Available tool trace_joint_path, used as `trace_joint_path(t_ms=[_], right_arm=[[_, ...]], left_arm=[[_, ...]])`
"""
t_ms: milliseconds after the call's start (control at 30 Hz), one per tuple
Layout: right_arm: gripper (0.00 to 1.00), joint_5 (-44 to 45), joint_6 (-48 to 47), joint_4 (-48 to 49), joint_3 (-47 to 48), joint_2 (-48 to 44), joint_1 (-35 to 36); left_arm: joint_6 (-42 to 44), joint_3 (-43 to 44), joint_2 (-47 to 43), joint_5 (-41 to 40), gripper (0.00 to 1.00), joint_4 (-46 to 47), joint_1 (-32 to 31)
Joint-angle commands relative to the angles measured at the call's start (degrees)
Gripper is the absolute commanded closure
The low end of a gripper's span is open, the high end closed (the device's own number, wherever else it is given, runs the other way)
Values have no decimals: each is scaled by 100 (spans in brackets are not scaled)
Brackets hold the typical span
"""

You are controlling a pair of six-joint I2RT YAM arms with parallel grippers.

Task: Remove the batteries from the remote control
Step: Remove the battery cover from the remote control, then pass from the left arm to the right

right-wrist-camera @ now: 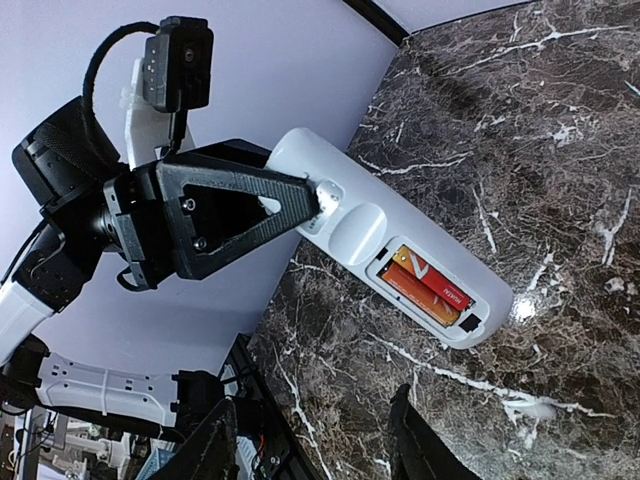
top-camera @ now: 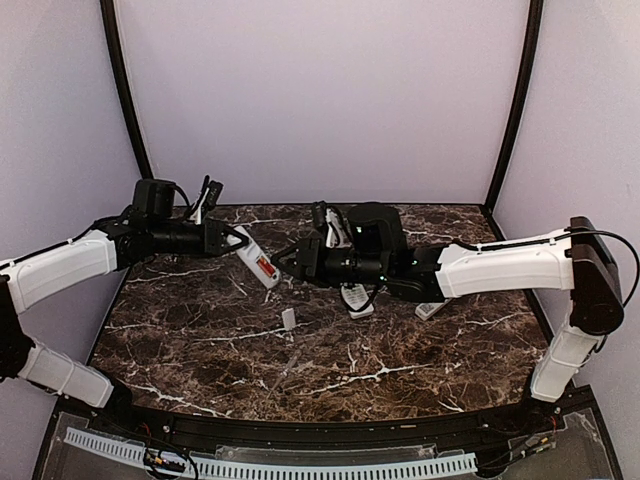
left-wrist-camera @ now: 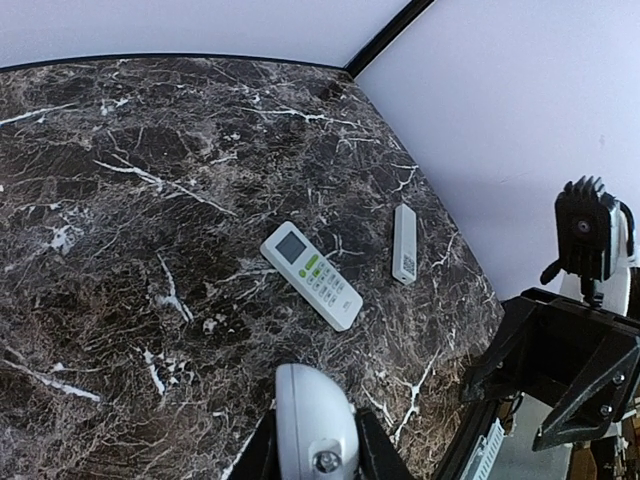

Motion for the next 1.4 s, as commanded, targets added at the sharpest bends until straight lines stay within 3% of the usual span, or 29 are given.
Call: trace_joint_path(t_ms=[0, 367, 533, 800, 933, 1100, 1200, 1367], right_arm=[[52, 244, -81, 152, -83, -134, -55], [51, 751, -430, -134, -434, -420, -207], [49, 1190, -899, -858, -459, -628, -258], [40, 1613, -1355, -1695, -731, -1074, -259], [29, 1392, -1887, -1908, -674, -1182, -303], [15, 396, -2937, -1769, -269, -969, -204], [13, 548, -3390, -2086, 250, -631, 46], [11, 745, -3915, -2316, 1083, 23, 489]], left_arm=[[168, 268, 126, -317, 100, -469, -21], [88, 142, -140, -314, 100, -194, -13], [63, -7, -448, -181, 100, 107, 86], [-51, 26, -532, 795, 100, 429, 235], [122, 189, -389, 1093, 100, -182, 235], [285, 378, -144, 1784, 100, -806, 227], [377, 502, 7, 2194, 100, -1224, 195], [174, 533, 201, 2176, 100, -1556, 91]])
